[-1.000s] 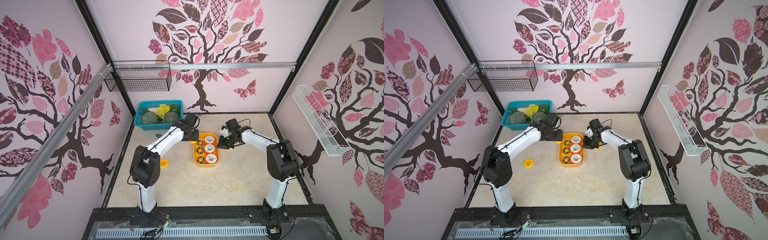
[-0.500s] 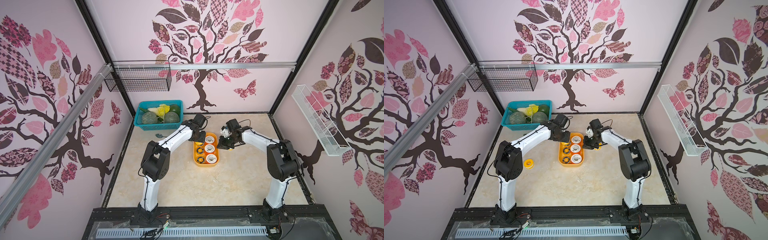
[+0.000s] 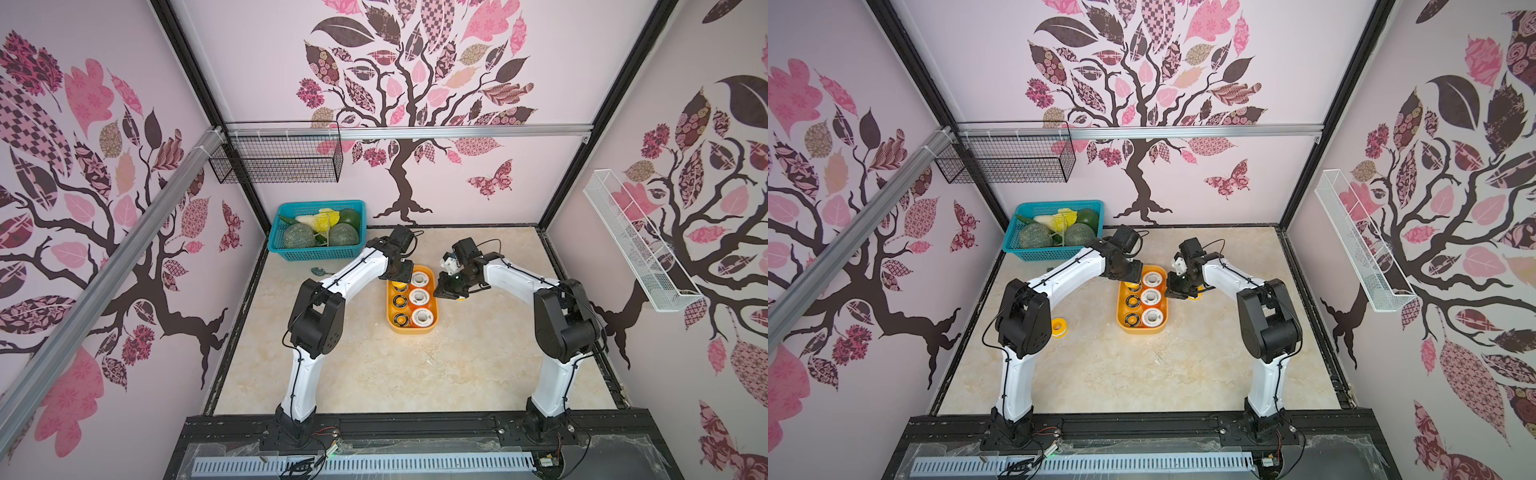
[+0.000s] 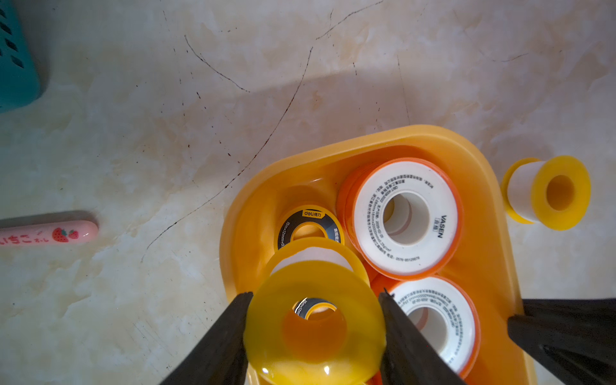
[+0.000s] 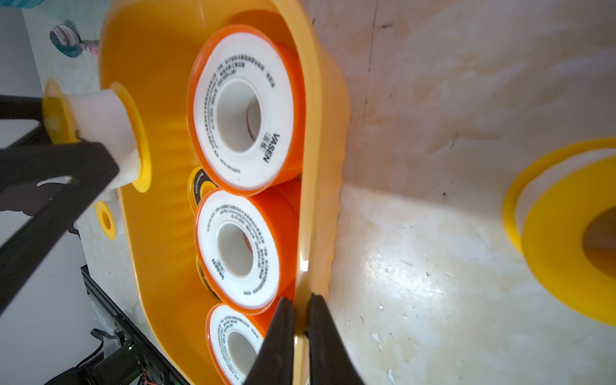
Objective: Put the sealing tape into the storage box
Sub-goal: Place the sealing tape in the storage box.
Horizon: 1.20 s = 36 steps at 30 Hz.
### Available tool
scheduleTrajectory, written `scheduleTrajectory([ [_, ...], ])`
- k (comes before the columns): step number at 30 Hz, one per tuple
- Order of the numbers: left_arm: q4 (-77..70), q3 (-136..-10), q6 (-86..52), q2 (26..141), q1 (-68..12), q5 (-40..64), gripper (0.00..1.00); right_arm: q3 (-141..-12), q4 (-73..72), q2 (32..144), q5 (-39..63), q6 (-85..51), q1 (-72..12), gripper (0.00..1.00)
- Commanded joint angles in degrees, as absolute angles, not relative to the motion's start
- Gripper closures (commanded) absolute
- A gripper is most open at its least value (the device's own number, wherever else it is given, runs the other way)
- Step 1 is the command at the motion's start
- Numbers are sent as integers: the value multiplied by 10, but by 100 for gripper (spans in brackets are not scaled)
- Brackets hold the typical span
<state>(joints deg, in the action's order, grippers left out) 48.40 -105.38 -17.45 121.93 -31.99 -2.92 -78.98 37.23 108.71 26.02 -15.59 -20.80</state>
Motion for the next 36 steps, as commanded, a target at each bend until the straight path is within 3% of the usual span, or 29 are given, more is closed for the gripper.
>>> scheduleTrajectory([
  [1,497,-1071,-164,1233,-320,-36,40,-787,377,1094,279,-151,-208,86],
  [36,504,-1102,-153,1275,-320,-49,38,-780,380,1094,280,-146,-208,86],
])
